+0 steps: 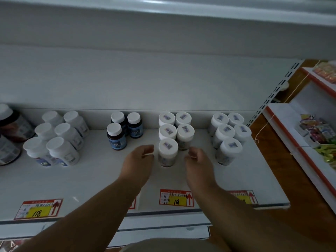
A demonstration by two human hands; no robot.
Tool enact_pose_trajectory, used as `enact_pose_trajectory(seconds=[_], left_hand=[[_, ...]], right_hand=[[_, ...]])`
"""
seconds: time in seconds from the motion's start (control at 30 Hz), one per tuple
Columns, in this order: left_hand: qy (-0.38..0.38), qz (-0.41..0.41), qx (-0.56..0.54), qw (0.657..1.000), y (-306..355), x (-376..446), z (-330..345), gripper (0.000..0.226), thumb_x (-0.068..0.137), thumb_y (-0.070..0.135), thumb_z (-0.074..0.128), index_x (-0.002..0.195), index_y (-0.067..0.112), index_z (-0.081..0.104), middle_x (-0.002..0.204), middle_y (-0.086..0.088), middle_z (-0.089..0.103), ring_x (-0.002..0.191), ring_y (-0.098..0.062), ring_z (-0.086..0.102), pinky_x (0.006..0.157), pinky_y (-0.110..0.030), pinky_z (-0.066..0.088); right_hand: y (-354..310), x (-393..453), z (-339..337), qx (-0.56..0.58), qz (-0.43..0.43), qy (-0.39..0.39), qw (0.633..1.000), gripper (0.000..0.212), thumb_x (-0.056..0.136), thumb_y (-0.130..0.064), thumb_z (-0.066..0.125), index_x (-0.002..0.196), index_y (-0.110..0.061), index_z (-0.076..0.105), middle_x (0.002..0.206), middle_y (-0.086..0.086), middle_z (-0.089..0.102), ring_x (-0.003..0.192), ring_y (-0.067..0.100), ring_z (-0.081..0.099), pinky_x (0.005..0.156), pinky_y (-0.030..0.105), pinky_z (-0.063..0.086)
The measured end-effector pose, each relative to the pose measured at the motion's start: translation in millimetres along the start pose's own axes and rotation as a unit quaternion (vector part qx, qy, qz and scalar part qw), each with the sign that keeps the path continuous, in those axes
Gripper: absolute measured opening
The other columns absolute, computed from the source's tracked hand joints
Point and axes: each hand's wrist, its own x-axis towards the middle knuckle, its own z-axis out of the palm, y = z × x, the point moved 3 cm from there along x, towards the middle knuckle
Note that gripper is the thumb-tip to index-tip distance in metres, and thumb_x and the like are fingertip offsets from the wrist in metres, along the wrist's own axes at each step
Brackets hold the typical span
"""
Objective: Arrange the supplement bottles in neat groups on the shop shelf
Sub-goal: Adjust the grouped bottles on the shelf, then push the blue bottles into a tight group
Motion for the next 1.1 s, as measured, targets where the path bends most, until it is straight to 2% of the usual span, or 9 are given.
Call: enact_pose_trajectory(seconds=[0.17,0.3,0.5,0.63,0.73,0.8,0.9,0.97,1.1], left_hand=[[-0.02,0.023,0.051,0.998,3.6,-10.5,0.8,0.035,0.094,0.014,0.052,0.117,0.035,0.067,0.111,0.012,0.069,0.101,-0.01,0.064,0.087,-0.035,0.056],[-0.035,0.048,0.066,0.996,8.1,-14.4,2.6,0.037,0.093,0.016,0.051,0.121,0.034,0.066,0.113,0.012,0.069,0.097,-0.008,0.063,0.068,-0.02,0.049],[-0.045,0.066,0.085,0.993,7.4,-25.5,-6.1,0.04,0.096,0.018,0.051,0.134,0.03,0.055,0.124,0.012,0.062,0.103,-0.008,0.055,0.082,-0.023,0.043],[-0.03,0.094,0.078,0.992,4.6,-42.3,-18.4,0.035,0.098,0.018,0.053,0.13,0.03,0.057,0.121,0.015,0.062,0.103,-0.005,0.057,0.086,-0.023,0.047],[0.0,0.111,0.067,0.992,-1.3,-55.1,-33.1,0.036,0.097,0.015,0.054,0.129,0.032,0.057,0.121,0.015,0.062,0.106,-0.001,0.057,0.085,-0.012,0.042],[0.037,0.103,0.056,0.992,-7.6,-63.4,-44.4,0.038,0.097,0.014,0.055,0.13,0.032,0.056,0.12,0.016,0.061,0.104,0.002,0.057,0.08,-0.006,0.037],[0.083,0.083,0.032,0.993,-14.3,-78.5,-58.2,0.038,0.098,0.013,0.054,0.131,0.031,0.056,0.121,0.015,0.062,0.107,0.001,0.058,0.083,-0.01,0.039],[0.091,0.081,0.036,0.992,-17.8,-80.7,-62.9,0.038,0.098,0.013,0.053,0.132,0.03,0.056,0.121,0.015,0.061,0.108,0.001,0.057,0.086,-0.011,0.038],[0.108,0.076,0.05,0.99,-18.7,-73.1,-75.6,0.038,0.099,0.015,0.053,0.133,0.032,0.055,0.121,0.018,0.06,0.109,0.0,0.056,0.092,-0.017,0.04]], right_hand=[[-2.5,-19.3,18.9,-0.042,-0.053,-0.022,0.997,0.029,0.092,-0.031,0.063,0.12,-0.031,0.057,0.113,-0.012,0.062,0.1,0.002,0.059,0.082,0.02,0.044],[-3.0,-20.9,25.1,-0.043,-0.052,0.013,0.998,0.026,0.093,-0.033,0.062,0.118,-0.029,0.059,0.112,-0.009,0.065,0.101,0.006,0.061,0.088,0.027,0.049],[-5.8,-36.9,16.5,-0.045,-0.026,0.067,0.996,0.034,0.095,-0.025,0.059,0.129,-0.023,0.054,0.117,-0.008,0.059,0.097,0.006,0.053,0.084,0.021,0.037],[-5.8,-55.5,17.3,-0.057,-0.074,0.073,0.993,0.019,0.093,-0.021,0.059,0.111,-0.028,0.056,0.109,-0.008,0.061,0.089,0.003,0.055,0.071,0.014,0.039],[-12.7,-69.2,28.5,-0.044,-0.135,0.022,0.99,0.015,0.095,-0.023,0.059,0.107,-0.03,0.057,0.103,-0.01,0.062,0.091,0.002,0.058,0.076,0.021,0.048],[-18.5,-75.5,42.4,-0.04,-0.165,-0.041,0.985,0.022,0.096,-0.026,0.059,0.117,-0.03,0.057,0.11,-0.014,0.061,0.098,0.001,0.058,0.081,0.014,0.046],[-28.3,-78.3,62.8,-0.029,-0.204,-0.104,0.973,0.034,0.097,-0.025,0.058,0.13,-0.026,0.055,0.12,-0.013,0.06,0.11,0.002,0.057,0.09,0.015,0.045],[-34.7,-74.8,74.8,-0.02,-0.211,-0.121,0.97,0.036,0.097,-0.023,0.057,0.133,-0.023,0.053,0.125,-0.009,0.06,0.114,0.006,0.056,0.096,0.023,0.046],[-45.4,-65.9,87.0,-0.022,-0.196,-0.131,0.972,0.038,0.099,-0.024,0.055,0.137,-0.022,0.051,0.127,-0.009,0.058,0.118,0.006,0.054,0.099,0.023,0.043]])
